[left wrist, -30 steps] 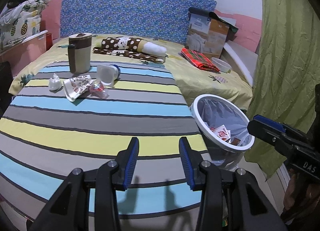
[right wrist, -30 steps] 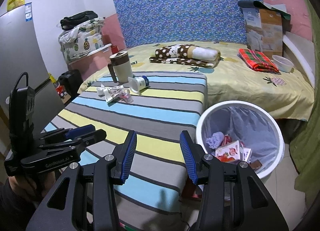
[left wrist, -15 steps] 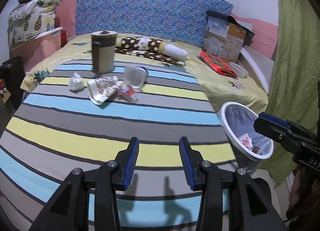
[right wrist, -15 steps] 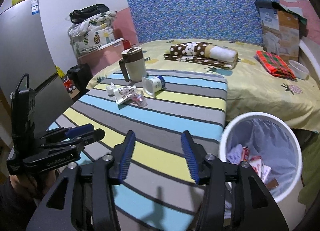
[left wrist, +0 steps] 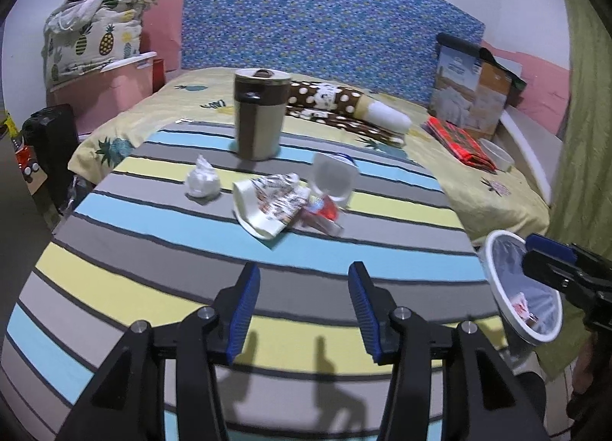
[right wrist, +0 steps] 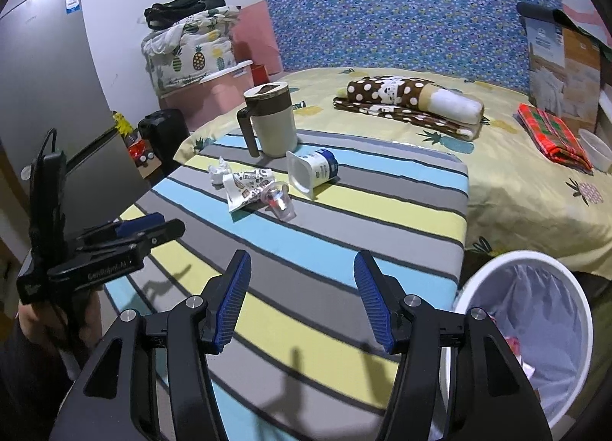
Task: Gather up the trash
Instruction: 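Move both tools back over the bed toward the white cup and wrappers, then grasp the patterned paper wrapper with the left tool while the right tool grasps the white yogurt cup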
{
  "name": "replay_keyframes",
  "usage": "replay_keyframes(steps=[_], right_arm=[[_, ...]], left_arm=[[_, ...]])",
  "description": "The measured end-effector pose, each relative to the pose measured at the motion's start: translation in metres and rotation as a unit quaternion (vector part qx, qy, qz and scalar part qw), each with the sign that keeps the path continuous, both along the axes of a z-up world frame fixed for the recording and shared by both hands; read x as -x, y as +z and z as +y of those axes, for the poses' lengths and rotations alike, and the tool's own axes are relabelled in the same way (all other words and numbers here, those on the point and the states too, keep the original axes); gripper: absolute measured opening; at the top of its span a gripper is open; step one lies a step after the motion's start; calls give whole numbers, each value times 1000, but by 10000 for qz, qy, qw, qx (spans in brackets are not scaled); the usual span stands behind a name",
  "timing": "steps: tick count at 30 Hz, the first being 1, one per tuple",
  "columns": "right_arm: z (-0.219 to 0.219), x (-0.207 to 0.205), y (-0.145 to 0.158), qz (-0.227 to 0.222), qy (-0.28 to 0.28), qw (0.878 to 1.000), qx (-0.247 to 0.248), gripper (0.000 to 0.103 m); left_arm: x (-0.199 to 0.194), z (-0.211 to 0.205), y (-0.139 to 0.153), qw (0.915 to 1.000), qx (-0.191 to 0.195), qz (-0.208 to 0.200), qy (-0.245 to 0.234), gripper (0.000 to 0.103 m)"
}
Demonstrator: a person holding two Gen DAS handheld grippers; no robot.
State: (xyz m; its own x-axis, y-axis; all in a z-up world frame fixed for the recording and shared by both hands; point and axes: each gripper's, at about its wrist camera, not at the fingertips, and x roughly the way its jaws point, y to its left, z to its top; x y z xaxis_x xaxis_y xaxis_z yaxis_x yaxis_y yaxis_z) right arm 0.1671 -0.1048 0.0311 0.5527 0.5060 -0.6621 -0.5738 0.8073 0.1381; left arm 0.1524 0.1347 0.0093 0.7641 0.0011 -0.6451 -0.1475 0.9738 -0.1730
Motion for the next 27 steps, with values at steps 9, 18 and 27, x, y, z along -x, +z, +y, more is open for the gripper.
replay_keyframes(steps=[9,18,27], right_arm=[[17,-29,-7,99,78,9998,132,58],[39,-61,-24,271,188,9990,316,58],[59,-94,-39,397,223,9980,431,58]], left_arm=[[-43,31,-21,9996,1,248,119,50],[-85,51,-39,9990,-39,449,80,50],[-114,64,-46,9991,15,431,-55,51]])
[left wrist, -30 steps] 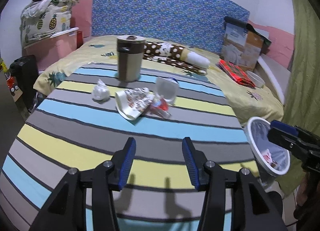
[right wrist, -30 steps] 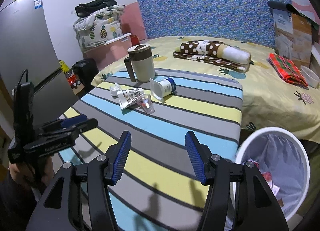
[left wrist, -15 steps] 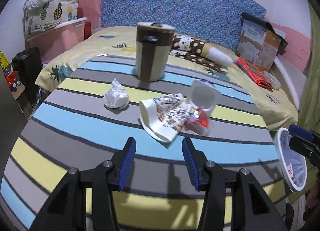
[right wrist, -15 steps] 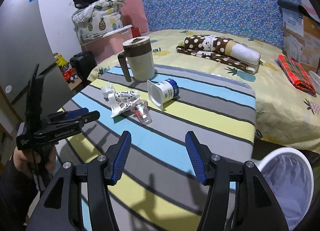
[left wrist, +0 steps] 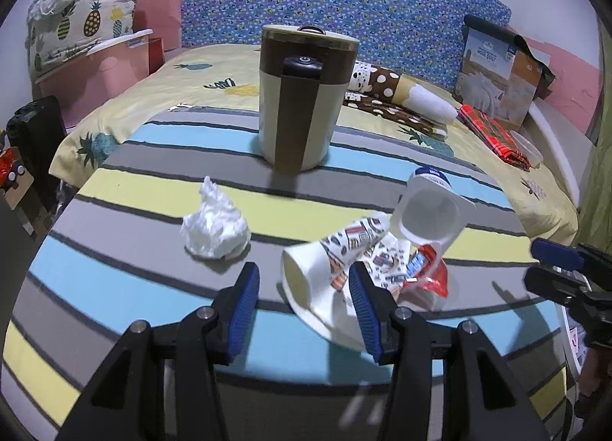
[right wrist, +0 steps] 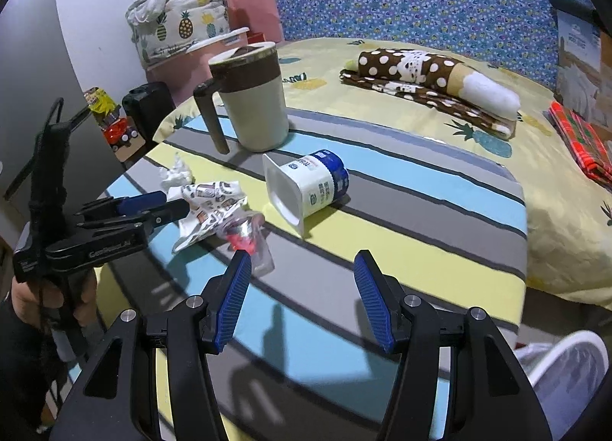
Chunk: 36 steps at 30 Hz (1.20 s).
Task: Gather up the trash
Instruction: 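Grasp the patterned paper wrapper with the left tool while the right tool grasps the white yogurt cup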
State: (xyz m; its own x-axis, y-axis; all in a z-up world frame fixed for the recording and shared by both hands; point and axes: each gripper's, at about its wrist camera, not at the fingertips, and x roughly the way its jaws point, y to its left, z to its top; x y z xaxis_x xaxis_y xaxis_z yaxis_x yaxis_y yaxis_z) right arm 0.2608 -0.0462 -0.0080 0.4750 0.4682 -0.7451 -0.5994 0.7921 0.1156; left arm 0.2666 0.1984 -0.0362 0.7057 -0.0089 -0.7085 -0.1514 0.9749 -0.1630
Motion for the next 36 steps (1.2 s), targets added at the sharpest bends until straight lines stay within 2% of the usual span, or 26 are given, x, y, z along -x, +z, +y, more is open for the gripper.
replay_keyframes(steps=[7,10,12,13,14,15,18,21,23,36], right_arm=[[19,-21,-10,62,8,10000,73,56],[27,-31,-16,94,-33,9999,131,51],[31,-37,-20,135,-87,9997,158,42],[33,-40,-23,164,-130,9997,162,40],[34,-41,-24,183,-150,9996,162,33],[35,-43,-26,201,-175,9995,160,24],[35,-41,-28,189,-226,9994,168,11],[31,-38,-27,195,-271,9994,133,10],[26,-37,-24,186,-292,9993,103,8],[-12,0,6,8,-392,9991,-169,7]], left_arm=[[-14,4,-9,9997,166,82,-141,54],[-18,3,-14,9993,285,142,-213,53],[-20,3,-17,9989,342,198,-247,53],[-20,2,-19,9987,373,222,-264,51],[-20,1,-19,9986,382,214,-288,49],[-19,0,-19,9986,377,211,-318,41],[-19,-3,-18,9983,395,173,-388,26],[-15,-5,-16,9983,384,124,-413,25],[-13,-8,-14,9984,369,84,-427,18],[26,-26,14,9988,328,-218,-274,17]])
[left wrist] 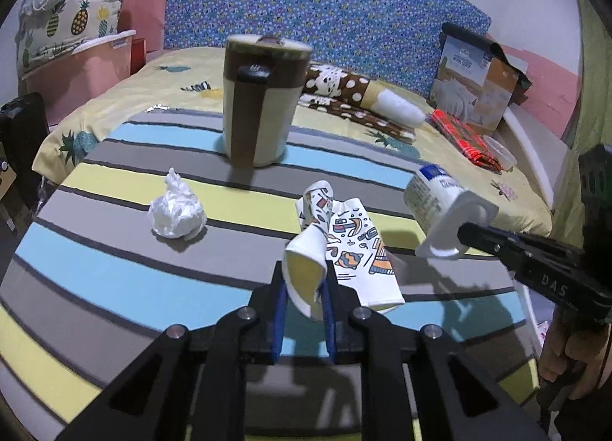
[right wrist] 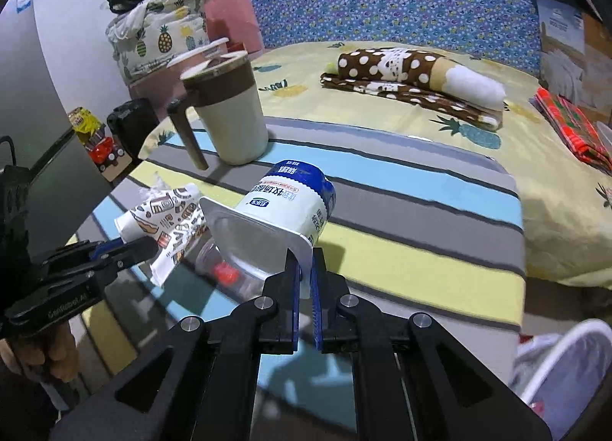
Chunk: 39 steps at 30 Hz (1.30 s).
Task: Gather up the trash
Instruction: 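Grasp the patterned paper wrapper with the left tool while the right tool grasps the white yogurt cup, then carry the wrapper and yogurt cup over the white bin and release both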
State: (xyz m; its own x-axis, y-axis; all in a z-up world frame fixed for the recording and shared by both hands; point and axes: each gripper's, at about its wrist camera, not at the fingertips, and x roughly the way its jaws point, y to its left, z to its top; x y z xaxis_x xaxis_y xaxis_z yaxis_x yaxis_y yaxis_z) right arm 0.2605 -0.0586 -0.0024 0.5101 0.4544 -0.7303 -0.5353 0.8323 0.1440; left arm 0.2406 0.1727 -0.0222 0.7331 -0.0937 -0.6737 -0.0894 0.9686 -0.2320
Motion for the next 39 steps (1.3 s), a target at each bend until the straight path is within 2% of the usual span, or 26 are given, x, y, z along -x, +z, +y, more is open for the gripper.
replay_keyframes(steps=[9,21,39], right_arm=[[-42,39,10,-7,-183,9996,-217,7],[-95,82,17,-87,-631,9974,-344,8],[-161,108,11,-57,-1388,9888,-538,8]], left_arm=[[38,-41,24,9996,37,-213,-191,17],[76,-113,43,9961,36,-403,-782,17],[89,-204,49,9853,44,-376,-1665,17]])
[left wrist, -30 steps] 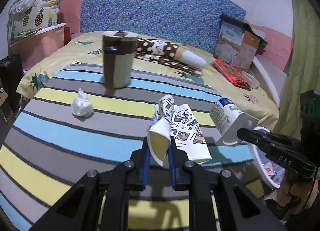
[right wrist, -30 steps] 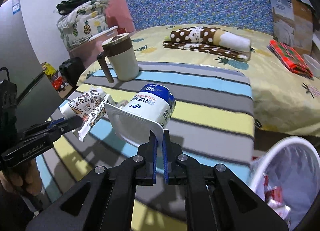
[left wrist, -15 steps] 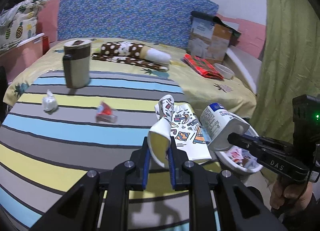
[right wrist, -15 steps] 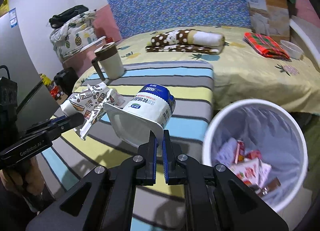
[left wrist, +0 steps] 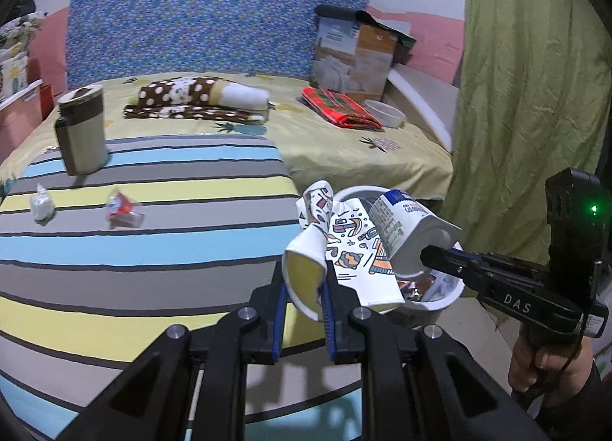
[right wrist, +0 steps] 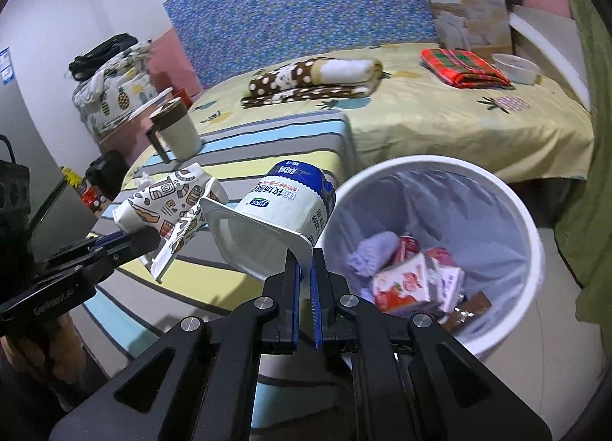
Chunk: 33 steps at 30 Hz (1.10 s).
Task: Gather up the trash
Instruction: 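Carry the wrapper and yogurt cup over the white bin and release both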
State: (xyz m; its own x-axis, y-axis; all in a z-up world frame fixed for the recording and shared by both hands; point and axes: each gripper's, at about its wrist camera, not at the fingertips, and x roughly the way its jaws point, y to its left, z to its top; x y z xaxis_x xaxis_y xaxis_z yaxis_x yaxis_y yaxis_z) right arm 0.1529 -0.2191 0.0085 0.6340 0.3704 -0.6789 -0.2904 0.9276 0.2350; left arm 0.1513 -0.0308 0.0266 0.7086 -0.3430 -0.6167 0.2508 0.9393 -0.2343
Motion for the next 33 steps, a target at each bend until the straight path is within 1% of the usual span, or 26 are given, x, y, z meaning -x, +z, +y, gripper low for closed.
replay_keyframes(steps=[14,25,33], right_arm=[[-47,0,-18,218,-619,9978,12,8],[-62,-15,-31,481,-858,9950,148,8],[-67,-29,-37,619,-930,9934,258,8]], left_arm=[[-20,-47,-14,9990,-81,181,-399,17],[-44,-73,-28,9975,-200,349,-582,17],[-63,-88,-40,9962,-309,465,-675,18]])
